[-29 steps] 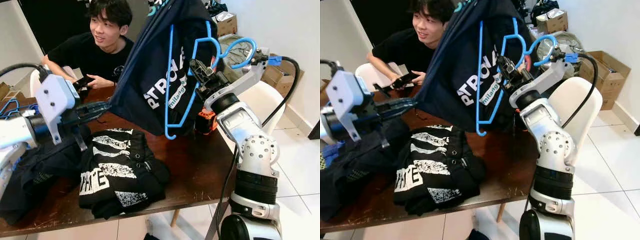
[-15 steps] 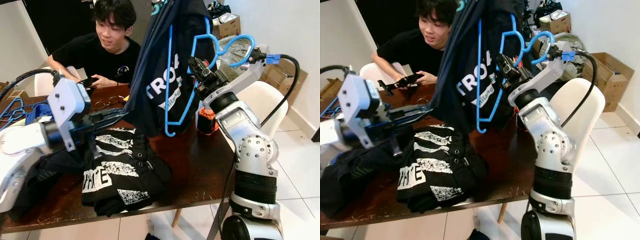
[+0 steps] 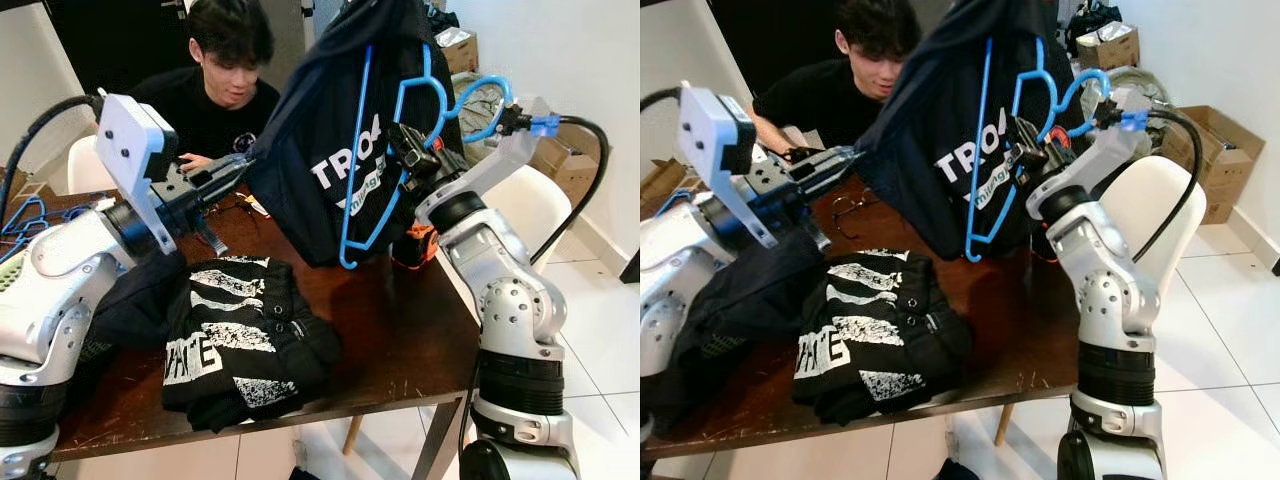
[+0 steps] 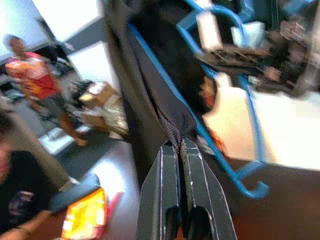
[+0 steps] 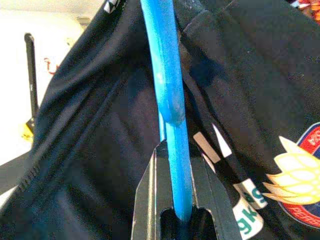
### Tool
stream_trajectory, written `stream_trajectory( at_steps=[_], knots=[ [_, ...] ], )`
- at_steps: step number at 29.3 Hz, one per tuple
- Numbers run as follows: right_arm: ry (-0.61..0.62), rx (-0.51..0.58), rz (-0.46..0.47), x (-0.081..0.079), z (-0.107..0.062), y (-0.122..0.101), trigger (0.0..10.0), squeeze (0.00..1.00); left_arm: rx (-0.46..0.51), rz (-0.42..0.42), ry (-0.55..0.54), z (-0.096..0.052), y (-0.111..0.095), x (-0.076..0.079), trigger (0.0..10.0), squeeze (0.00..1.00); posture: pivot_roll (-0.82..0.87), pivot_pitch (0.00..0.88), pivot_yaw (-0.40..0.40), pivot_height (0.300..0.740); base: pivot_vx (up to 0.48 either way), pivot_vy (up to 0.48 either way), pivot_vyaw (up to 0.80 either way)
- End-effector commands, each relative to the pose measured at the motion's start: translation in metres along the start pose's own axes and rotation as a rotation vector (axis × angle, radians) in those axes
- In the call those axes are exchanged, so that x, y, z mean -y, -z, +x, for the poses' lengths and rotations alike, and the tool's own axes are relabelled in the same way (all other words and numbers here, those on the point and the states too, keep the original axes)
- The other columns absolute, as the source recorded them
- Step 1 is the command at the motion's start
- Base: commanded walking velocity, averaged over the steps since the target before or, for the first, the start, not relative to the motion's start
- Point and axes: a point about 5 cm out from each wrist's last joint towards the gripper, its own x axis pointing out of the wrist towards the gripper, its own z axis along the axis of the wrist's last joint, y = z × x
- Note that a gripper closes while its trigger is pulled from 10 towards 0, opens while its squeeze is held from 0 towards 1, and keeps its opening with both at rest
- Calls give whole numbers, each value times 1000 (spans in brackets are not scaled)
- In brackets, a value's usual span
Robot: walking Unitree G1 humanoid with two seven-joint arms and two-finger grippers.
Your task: Hang hanger
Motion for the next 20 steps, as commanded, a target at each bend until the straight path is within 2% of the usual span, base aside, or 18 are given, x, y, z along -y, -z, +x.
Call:
stream_trajectory(
  at_steps=[1,2,9,15,20],
  knots=[
    [-18,61,-13,-5,0,-8,10000,0,-44,-39,93,1,10,15,10000,0,52,0,59,740,0,0,0],
    [-18,65,-12,-5,0,-8,10000,0,-55,-47,125,1,13,21,10000,0,52,0,59,740,0,0,0],
    [-14,86,-9,-3,-1,-10,10000,0,-80,-66,195,3,17,33,10000,0,55,0,54,740,0,0,0],
    [-35,98,1,-5,0,-10,10000,0,-85,-60,190,5,19,34,10000,0,61,0,52,740,0,0,0],
    [-52,101,1,-8,1,-9,10000,0,-89,-89,214,3,21,40,10000,0,59,0,46,740,0,0,0]
  ],
)
